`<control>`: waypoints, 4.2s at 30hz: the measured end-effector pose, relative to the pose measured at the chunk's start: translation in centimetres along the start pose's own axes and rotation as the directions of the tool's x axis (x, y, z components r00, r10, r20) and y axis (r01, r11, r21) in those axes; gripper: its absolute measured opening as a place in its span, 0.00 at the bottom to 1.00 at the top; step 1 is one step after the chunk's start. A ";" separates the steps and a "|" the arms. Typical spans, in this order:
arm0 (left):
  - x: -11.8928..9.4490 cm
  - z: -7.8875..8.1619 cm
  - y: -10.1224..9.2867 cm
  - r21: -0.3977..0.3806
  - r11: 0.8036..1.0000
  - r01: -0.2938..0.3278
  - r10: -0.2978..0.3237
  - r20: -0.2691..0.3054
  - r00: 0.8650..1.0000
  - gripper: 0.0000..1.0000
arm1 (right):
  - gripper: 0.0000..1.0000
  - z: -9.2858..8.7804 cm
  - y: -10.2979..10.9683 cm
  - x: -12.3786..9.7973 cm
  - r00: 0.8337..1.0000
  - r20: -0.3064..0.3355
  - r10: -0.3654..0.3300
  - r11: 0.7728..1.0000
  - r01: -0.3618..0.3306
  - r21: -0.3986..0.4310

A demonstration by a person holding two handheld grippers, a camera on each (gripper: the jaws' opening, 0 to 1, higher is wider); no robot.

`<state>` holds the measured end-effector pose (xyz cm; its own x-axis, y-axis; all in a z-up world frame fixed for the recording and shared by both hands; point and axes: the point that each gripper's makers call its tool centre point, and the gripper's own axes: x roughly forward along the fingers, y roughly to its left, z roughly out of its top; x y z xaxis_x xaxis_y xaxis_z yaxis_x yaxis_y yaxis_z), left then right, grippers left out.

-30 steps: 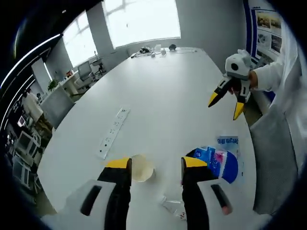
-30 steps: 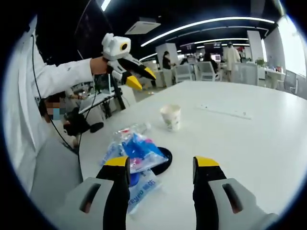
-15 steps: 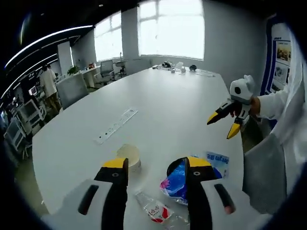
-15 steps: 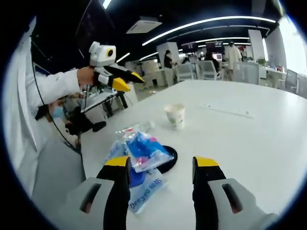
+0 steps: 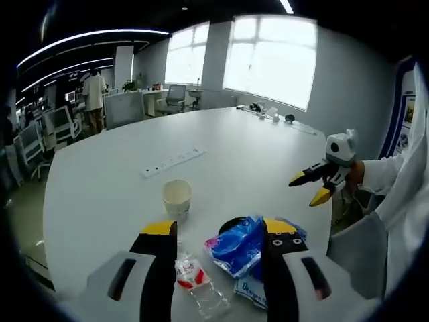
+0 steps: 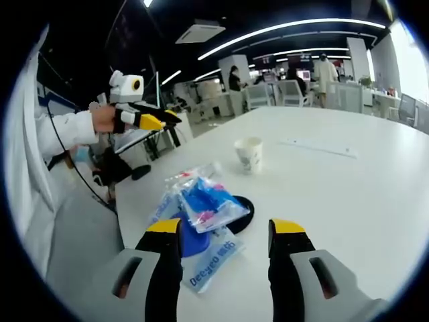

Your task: Arrange the tabletop items into an orderly group along one side of the table until the central work area is clear of visible clutter.

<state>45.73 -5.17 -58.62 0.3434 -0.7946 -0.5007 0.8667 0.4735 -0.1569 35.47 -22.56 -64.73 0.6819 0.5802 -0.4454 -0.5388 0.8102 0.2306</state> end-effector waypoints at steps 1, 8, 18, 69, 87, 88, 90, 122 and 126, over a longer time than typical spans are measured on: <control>-0.2 -0.5 -0.2 -0.008 1.000 -0.010 0.010 -0.002 1.000 0.48 | 0.49 -0.2 0.0 0.0 1.000 -0.004 -0.002 1.000 0.002 0.004; -1.3 -3.1 -1.4 -0.060 0.997 -0.046 0.047 0.005 0.999 0.48 | 0.49 -2.0 0.1 -0.2 0.999 -0.035 -0.008 1.000 0.009 0.011; -2.7 -6.1 -2.3 -0.145 0.983 -0.113 0.118 0.022 0.993 0.49 | 0.49 -3.5 0.5 -0.8 0.998 -0.062 -0.026 0.999 0.027 0.023; 2.1 -18.5 -6.2 -0.303 0.948 -0.097 0.051 -0.156 0.986 0.24 | 0.26 -9.5 2.3 1.9 0.985 -0.174 0.002 0.984 0.028 0.174; 2.6 -19.3 -6.2 -0.329 0.941 -0.081 0.026 -0.169 0.985 0.03 | 0.02 -10.4 2.4 2.3 0.982 -0.187 0.030 0.969 0.017 0.245; 2.7 -19.2 -6.3 -0.330 0.940 -0.080 0.025 -0.167 0.986 0.02 | 0.02 -10.4 2.5 2.4 0.982 -0.185 0.030 0.969 0.017 0.248; 2.7 -19.3 -6.5 -0.332 0.940 -0.076 0.020 -0.169 0.985 0.01 | 0.02 -10.4 2.6 2.3 0.982 -0.188 0.033 0.969 0.014 0.245; 1.2 -19.4 -9.3 -0.367 0.930 -0.019 -0.049 -0.175 0.983 0.00 | 0.00 -10.8 5.2 -0.3 0.978 -0.192 0.085 0.953 -0.024 0.301; 0.9 -19.3 -9.9 -0.367 0.930 -0.010 -0.059 -0.177 0.982 0.00 | 0.00 -10.9 5.4 -0.8 0.978 -0.190 0.087 0.951 -0.025 0.309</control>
<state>30.50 -3.23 -73.96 0.2225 -0.7411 -0.6335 0.6701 0.5882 -0.4528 26.61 -19.52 -72.56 0.5260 0.6225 -0.5795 -0.3767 0.7814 0.4975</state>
